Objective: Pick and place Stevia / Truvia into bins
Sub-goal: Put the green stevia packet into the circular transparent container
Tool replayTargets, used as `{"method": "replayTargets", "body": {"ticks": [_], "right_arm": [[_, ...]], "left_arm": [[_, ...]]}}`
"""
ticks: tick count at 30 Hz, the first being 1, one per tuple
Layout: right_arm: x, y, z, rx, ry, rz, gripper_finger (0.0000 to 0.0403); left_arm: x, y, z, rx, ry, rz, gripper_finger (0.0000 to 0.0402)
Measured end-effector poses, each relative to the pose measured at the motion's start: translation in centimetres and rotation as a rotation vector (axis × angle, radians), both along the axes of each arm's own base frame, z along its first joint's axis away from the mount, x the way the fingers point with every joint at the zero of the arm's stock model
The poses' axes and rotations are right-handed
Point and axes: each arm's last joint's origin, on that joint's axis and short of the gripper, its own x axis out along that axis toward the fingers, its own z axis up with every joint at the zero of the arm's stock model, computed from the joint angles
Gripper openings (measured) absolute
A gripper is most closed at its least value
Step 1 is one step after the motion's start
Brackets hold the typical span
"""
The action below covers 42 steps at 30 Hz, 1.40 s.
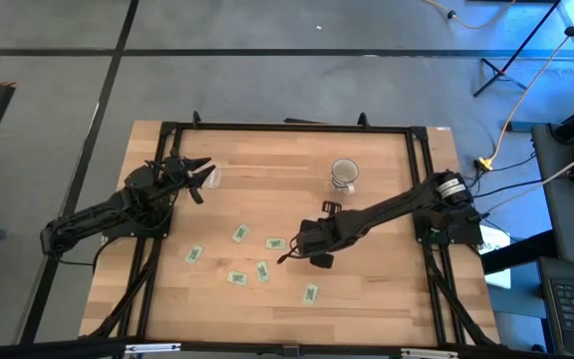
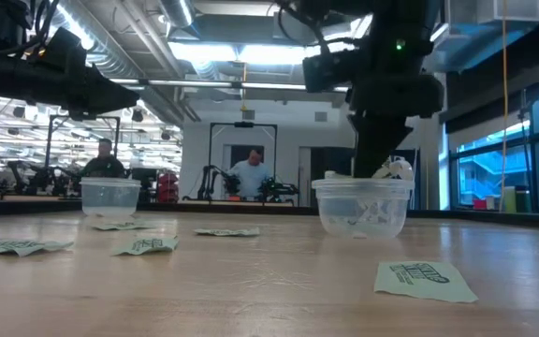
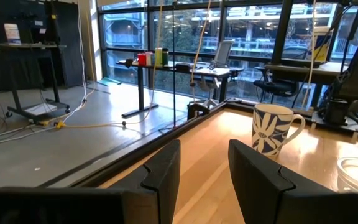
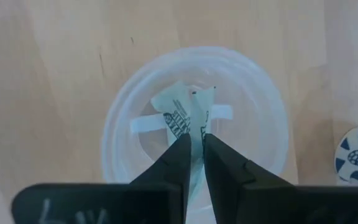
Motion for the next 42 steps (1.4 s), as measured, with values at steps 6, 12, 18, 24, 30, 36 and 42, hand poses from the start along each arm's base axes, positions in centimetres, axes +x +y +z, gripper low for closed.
{"method": "replayTargets", "body": {"ticks": [6, 12, 18, 24, 30, 36, 42], "right_arm": [[0.2, 0.0, -0.9, -0.007, 0.026, 0.0, 0.0048], [0.1, 0.1, -0.9, -0.015, 0.04, 0.026, 0.007], [0.1, 0.1, -0.6, -0.018, 0.054, 0.028, 0.013], [0.5, 1.6, 2.2, 0.005, 0.087, 0.151, 0.0155], [0.3, 5.3, 3.7, 0.079, 0.105, 0.572, 0.0156], [0.7, 7.2, 3.9, 0.14, -0.024, 0.528, 0.0156], [1.4, 8.1, 4.3, 0.19, -0.151, 0.47, 0.0156]], "left_arm": [[0.0, 0.0, 0.0, 0.0, 0.0, 0.0, 0.013], [0.0, 0.0, 0.0, 0.0, 0.0, 0.0, 0.013], [0.0, 0.0, 0.0, 0.0, 0.0, 0.0, 0.013], [0.0, 0.0, 0.0, 0.0, 0.0, 0.0, 0.013], [0.0, 0.0, 0.0, 0.001, 0.0, 0.0, 0.013], [0.0, 0.0, 0.0, 0.001, -0.001, 0.0, 0.013], [0.0, 0.0, 0.0, 0.0, -0.001, 0.0, 0.013]]}}
